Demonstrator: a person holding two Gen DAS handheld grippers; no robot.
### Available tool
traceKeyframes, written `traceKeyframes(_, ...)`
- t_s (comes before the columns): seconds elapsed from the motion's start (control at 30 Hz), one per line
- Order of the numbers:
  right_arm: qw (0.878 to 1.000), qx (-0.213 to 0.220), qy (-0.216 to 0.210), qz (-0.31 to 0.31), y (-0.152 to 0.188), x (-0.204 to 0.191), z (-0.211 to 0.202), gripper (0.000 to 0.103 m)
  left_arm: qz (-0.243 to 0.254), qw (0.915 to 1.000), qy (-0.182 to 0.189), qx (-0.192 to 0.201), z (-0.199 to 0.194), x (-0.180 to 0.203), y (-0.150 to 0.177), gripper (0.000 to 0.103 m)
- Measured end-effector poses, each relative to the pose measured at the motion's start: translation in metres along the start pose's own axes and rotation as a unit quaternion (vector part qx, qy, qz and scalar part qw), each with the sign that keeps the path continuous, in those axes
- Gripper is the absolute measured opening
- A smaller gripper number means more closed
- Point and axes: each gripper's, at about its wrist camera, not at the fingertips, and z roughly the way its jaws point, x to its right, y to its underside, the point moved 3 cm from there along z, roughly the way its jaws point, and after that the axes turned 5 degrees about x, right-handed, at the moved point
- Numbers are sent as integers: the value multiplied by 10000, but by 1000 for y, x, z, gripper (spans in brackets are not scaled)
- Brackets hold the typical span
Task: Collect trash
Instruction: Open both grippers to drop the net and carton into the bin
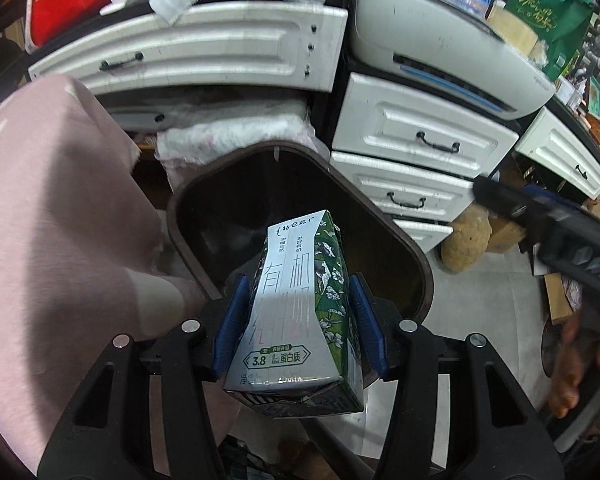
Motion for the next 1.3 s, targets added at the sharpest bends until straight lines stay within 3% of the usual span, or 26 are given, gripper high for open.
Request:
traceKeyframes(0.23,9997,59,-16,237,-2,10,-7,93,32,9993,17,-371,28,5,8,52)
traceKeyframes(0.57,9997,94,-38,231,-4,7,-10,93,283,9977,4,-610,46,17,12,53)
traceKeyframes(0.63,9997,108,-27,218,-5,7,-12,93,360,9974,36,-628,48,20,12,57)
traceKeyframes(0.7,9997,122,-15,202,-6,6,-12,93,430,9973,41,-597,47,22,12,74)
traceKeyframes(0.8,9997,152,0,192,-7,6,-15,93,523,9974,31,-494,41,25,10,81)
traceKeyframes(1.0,9992,354,47,180,-11,7,-28,94,567,9983,-35,-127,9,29,6,85)
traceKeyframes(1.17,9983,535,-13,212,-15,4,-43,97,471,9968,-278,586,-48,23,3,93)
traceKeyframes(1.3,9975,651,-68,259,-18,-4,-58,97,350,9902,-554,1236,-102,11,5,97)
